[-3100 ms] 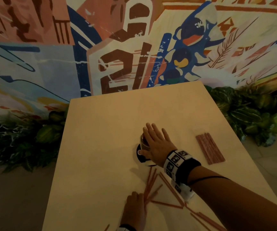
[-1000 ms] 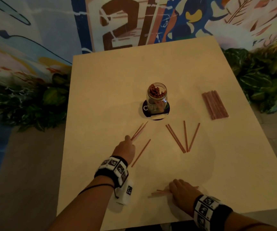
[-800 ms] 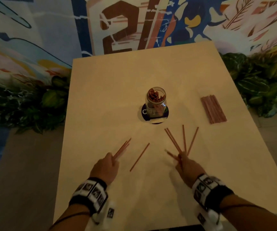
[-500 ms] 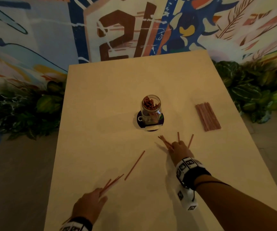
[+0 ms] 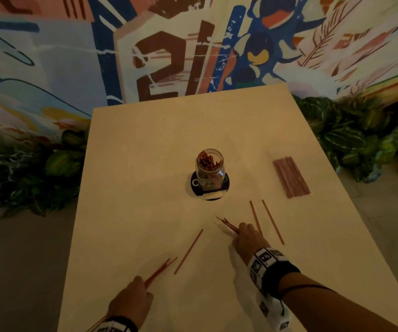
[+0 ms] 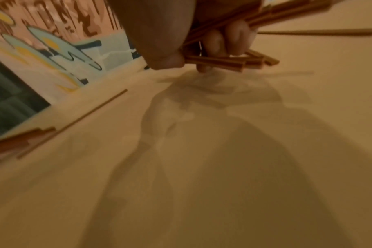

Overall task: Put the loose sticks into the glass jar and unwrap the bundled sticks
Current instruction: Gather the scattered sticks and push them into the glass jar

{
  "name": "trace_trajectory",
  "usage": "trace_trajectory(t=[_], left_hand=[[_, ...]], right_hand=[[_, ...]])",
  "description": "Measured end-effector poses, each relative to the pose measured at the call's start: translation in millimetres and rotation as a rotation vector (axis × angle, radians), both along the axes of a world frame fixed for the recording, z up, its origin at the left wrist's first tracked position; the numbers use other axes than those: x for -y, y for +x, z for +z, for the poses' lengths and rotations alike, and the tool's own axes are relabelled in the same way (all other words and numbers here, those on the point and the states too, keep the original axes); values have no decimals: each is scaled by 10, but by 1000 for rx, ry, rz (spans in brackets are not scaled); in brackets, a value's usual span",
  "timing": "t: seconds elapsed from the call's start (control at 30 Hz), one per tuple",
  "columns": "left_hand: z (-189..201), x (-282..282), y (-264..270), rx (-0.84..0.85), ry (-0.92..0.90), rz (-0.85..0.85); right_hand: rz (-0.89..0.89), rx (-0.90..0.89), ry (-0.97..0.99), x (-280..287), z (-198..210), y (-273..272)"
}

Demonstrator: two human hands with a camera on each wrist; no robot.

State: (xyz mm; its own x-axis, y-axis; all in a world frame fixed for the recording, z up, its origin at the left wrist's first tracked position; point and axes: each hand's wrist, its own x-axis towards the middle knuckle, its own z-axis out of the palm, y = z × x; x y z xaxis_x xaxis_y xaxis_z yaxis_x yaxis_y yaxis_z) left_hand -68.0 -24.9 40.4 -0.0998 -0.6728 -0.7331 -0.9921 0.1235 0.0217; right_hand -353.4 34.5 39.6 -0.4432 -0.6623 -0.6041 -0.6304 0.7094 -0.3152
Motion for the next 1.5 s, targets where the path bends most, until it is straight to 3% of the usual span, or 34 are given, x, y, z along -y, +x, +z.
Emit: trace_trajectory(t=[0.17,0.4,0.6,0.83,1.03,1.13,1.27,1.33,1.5], left_hand=[[26,-28,-16,-21,-86,-27],[146,148,-376,-230,-99,3],[184,115,-871,-287,-33,-59],[102,141,-1095,-122,-41,-176],[131,144,-1136,-72,-47,-190],[119,135,-1157,-68,-15,-119],[138,131,-1164,-85,48,-24],[171,131,-1151,-172,31,64],[270,210,-1142,-485,43,513]], right_hand=[[-191,118,-69,-116,186,-184],[-463,72,-111,-43,115,-480],[-340,-21,-47,61,-60,-446],[-139,-47,22,25,-45,-463],[-289,4,-90,-78,75,-778],[-353,11,-104,-73,84,-902],[-265,-11,-30,-77,-9,-871],[-244,-44,-8,-49,-24,-850],[-224,-83,52,29,2,-867]])
